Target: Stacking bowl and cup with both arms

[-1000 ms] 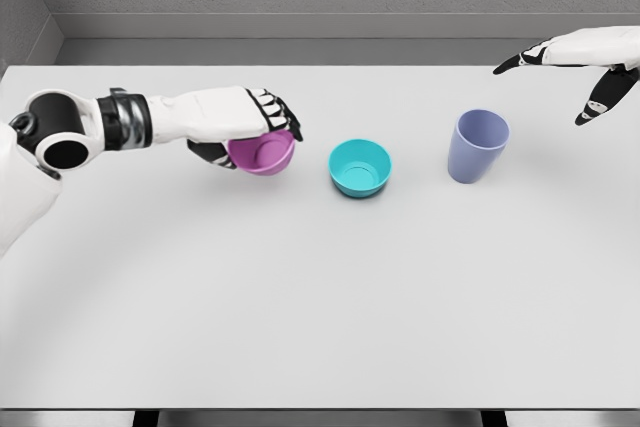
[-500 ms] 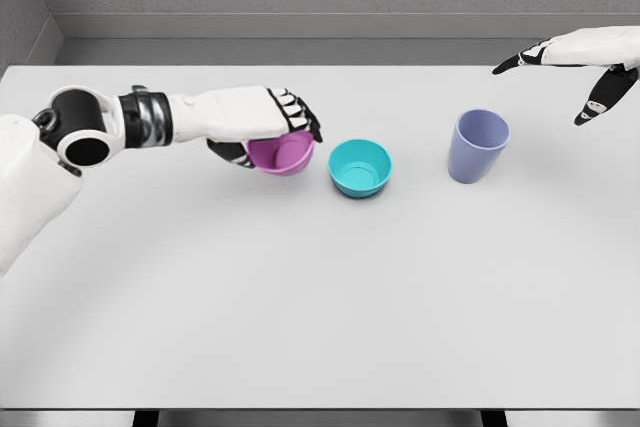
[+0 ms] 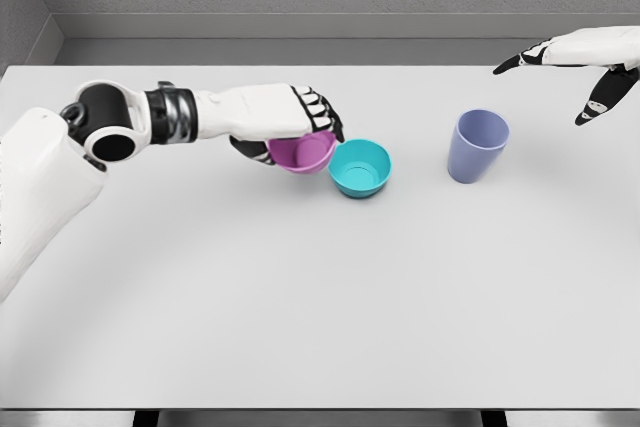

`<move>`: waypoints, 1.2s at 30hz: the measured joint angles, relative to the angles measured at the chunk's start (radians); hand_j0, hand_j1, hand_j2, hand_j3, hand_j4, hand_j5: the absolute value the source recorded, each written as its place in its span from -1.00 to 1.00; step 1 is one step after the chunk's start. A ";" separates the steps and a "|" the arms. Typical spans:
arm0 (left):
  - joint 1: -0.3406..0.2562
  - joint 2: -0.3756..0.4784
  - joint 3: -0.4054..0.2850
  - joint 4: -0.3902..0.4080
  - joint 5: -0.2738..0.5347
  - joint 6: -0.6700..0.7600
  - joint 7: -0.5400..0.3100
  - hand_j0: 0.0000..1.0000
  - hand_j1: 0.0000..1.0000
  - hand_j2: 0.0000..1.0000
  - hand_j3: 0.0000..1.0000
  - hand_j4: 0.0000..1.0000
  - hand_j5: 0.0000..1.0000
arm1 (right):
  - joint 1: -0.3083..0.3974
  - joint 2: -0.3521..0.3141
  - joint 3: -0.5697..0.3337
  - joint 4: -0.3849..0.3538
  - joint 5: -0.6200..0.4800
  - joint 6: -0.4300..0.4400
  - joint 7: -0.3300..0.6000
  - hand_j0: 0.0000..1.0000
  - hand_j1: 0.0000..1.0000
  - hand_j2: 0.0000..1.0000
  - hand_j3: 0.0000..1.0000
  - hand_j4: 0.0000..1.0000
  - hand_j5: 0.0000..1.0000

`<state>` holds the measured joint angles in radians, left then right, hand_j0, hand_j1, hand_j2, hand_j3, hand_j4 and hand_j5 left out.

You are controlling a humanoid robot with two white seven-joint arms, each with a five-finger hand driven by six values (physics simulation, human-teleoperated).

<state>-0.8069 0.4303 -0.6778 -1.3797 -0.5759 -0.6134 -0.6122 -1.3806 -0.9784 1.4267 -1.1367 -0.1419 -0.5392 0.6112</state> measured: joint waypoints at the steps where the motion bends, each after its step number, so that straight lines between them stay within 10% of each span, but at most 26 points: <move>1: -0.002 -0.005 -0.001 0.001 -0.004 0.000 0.000 0.10 0.10 0.10 0.10 0.10 0.10 | 0.000 0.000 0.000 0.000 0.000 0.000 0.000 1.00 1.00 1.00 1.00 1.00 1.00; 36: -0.081 -0.159 -0.052 0.121 -0.087 0.000 0.000 0.09 0.09 0.09 0.09 0.09 0.09 | 0.002 -0.001 0.000 0.000 0.000 0.000 0.000 1.00 1.00 1.00 1.00 1.00 1.00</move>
<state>-0.8882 0.2708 -0.7296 -1.2588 -0.6633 -0.6133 -0.6121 -1.3791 -0.9799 1.4267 -1.1367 -0.1420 -0.5392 0.6112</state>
